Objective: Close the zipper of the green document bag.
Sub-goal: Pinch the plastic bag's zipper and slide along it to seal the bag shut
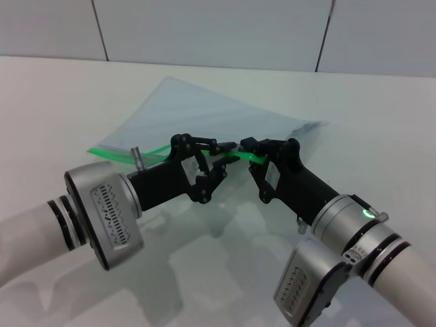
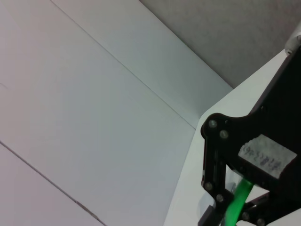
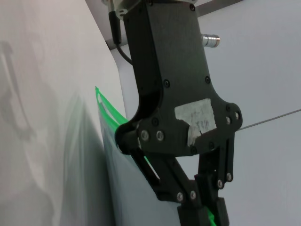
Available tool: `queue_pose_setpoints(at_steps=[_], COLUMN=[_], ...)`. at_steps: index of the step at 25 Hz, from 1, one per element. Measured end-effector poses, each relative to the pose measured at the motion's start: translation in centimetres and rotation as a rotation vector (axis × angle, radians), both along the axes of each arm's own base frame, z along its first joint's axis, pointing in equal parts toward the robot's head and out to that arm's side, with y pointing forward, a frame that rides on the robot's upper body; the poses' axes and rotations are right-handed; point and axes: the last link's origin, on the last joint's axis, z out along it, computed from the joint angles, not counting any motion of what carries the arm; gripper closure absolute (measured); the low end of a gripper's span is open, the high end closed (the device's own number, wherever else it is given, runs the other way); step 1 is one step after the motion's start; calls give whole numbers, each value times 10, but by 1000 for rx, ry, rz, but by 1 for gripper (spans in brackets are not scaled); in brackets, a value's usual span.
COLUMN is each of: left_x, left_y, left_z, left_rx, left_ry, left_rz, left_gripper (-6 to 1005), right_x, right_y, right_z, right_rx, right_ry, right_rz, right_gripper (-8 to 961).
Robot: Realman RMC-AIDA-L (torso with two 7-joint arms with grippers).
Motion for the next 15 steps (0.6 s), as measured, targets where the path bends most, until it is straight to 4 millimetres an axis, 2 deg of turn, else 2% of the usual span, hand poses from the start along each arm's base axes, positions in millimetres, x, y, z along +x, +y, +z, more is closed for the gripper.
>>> queue_pose_setpoints(at_steps=[15], left_x=[1], left_y=[-2], left_z=[-2], left_rx=[3], left_ry=[-2], left_rz=[0], left_gripper=[922], right_x=[2], right_y=[-1], right_z=[0], right_rx=[-4], right_ry=[-6], right_rz=[1], right_gripper=[899])
